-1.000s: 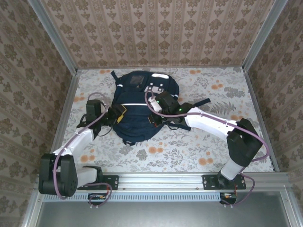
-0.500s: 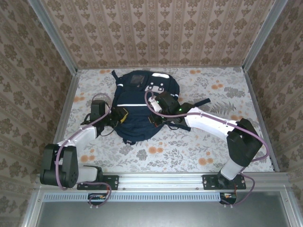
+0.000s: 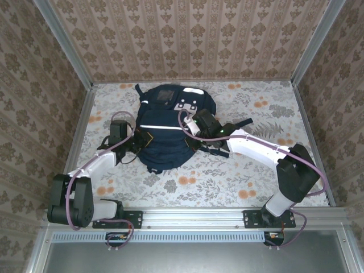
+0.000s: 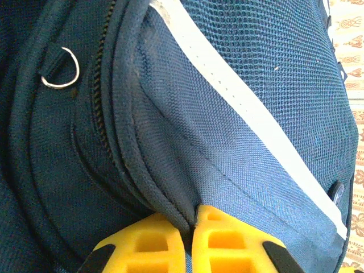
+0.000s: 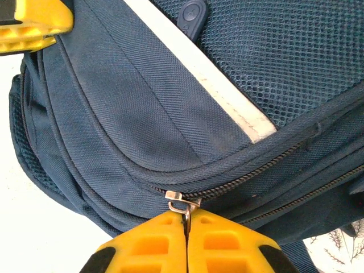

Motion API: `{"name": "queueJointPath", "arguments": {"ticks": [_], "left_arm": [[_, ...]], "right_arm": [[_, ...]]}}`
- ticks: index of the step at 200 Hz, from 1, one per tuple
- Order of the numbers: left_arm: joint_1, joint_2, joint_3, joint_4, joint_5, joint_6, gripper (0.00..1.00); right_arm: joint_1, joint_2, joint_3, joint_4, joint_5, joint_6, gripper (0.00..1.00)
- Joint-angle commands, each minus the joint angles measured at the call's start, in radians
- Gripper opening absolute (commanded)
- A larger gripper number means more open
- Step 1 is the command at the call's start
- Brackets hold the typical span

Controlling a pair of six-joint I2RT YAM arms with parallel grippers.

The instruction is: Pack the student bag

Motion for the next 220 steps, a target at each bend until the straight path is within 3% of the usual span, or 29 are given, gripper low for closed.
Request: {"name": "queueJointPath", "arguments": {"ticks": [1,43,87,114,136,150,193,220], "left_arm": [[0.035,-0.009,-0.017,-0.108,-0.089,0.09,0.0],[0.04,-0.006,0.002,-0.126,-0.067,0.132,0.0],[0.042,-0.007,0.033,-0.131,-0.007,0.172,0.0],[0.043,-0.028,0.077,-0.168,0.022,0.214,0.23],[0.048,-0.062,0.118,-0.224,0.012,0.249,0.5],[0.055,-0.083,0.138,-0.258,-0.009,0.272,0.59],[0.087,-0.135,0.174,-0.338,-0.138,0.329,0.7],[0.095,-0.172,0.184,-0.349,-0.24,0.368,0.82]], "right_arm": [[-0.095,-0.027,0.009,-0.055,0.065,-0.023,0.09],[-0.121,0.064,0.131,-0.128,0.114,0.163,0.09],[-0.121,0.042,0.111,-0.108,0.16,0.239,0.1],[-0.141,-0.028,0.072,-0.112,0.21,0.274,0.09],[-0.174,-0.099,0.021,-0.116,0.225,0.299,0.08],[-0.198,-0.147,-0.015,-0.12,0.222,0.304,0.09],[-0.258,-0.281,-0.133,-0.127,0.169,0.353,0.26],[-0.261,-0.365,-0.162,-0.122,0.211,0.376,0.63]]}}
